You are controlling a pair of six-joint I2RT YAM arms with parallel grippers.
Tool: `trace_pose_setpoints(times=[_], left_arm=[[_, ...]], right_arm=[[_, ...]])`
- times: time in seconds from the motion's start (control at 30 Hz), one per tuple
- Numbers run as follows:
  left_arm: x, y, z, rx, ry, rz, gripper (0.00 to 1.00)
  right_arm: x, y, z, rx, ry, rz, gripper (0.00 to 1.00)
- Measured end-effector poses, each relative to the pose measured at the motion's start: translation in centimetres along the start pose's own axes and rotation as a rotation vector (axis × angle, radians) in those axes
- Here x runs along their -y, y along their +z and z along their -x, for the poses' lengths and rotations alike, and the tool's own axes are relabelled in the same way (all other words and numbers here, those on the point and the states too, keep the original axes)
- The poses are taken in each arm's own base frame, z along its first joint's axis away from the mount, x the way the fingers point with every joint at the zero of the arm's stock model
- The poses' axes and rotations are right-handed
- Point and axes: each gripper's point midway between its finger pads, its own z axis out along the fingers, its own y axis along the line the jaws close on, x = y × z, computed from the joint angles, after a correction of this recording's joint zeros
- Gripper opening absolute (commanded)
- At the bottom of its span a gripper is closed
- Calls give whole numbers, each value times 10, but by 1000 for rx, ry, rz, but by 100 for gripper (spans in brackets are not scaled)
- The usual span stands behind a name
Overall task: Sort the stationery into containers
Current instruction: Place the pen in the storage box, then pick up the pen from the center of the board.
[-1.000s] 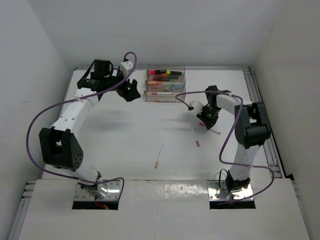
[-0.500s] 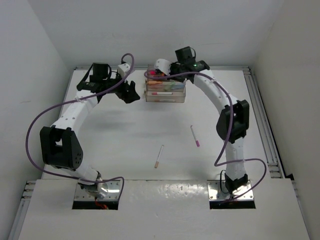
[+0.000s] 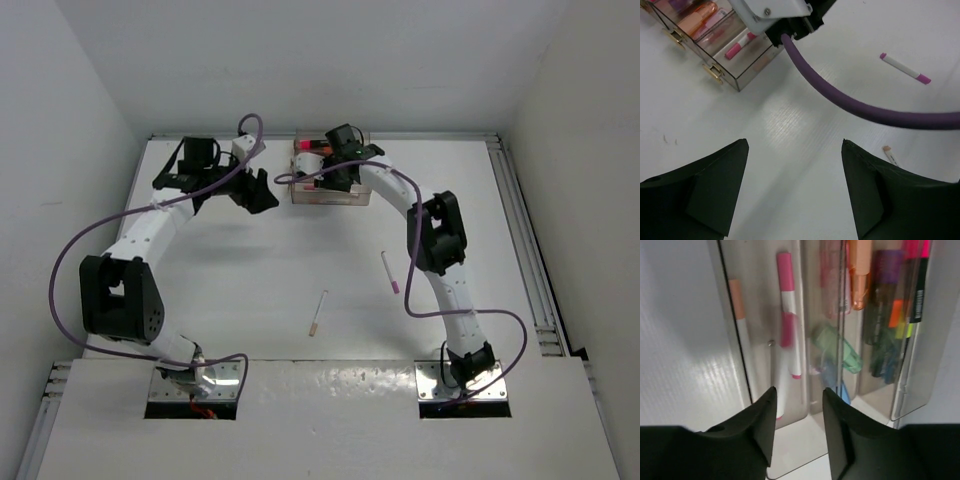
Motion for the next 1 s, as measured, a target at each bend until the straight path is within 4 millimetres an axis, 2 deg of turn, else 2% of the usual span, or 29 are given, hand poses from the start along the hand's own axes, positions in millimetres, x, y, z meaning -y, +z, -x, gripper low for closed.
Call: trace_pose_setpoints(times=[0.03, 0.13, 0.23, 0.3, 0.4, 0.43, 0.47, 0.53, 0.63, 0.73, 0.83, 0.93, 1.0], left_arm=[[2, -1, -2, -6, 0, 2, 80], [20, -3, -22, -43, -22, 11, 81], [47, -5, -44, -99, -83, 30, 79], [63, -5, -54, -129, -120, 60, 76], [91, -2, -62, -162, -155, 94, 79], [105, 2, -66, -177, -166, 93, 80], [114, 5, -71, -189, -172, 89, 88], [136, 14, -87, -229, -185, 74, 89], [167, 25, -119, -322, -191, 40, 86], [186, 38, -142, -401, -192, 24, 79], [195, 51, -169, -488, -191, 39, 77], [201, 63, -198, -587, -178, 66, 73], [208, 69, -213, -636, -159, 71, 65]], right_arm=[[3, 0, 1, 4, 2, -12, 49], [6, -1, 2, 17, 44, -33, 56], [-2, -14, 0, 26, 152, -25, 58], [-5, -39, -1, 49, 256, -30, 58], [-7, -97, -7, 107, 455, -60, 58], [-7, -121, -13, 131, 528, -81, 58], [-9, -138, -19, 150, 578, -97, 58], [-19, -179, -38, 185, 699, -129, 58], [-45, -220, -68, 195, 832, -155, 59], [-72, -236, -80, 198, 911, -135, 59], [-97, -242, -94, 187, 975, -107, 59], [-112, -247, -109, 176, 1026, -98, 59], [-117, -250, -118, 174, 1058, -95, 58]])
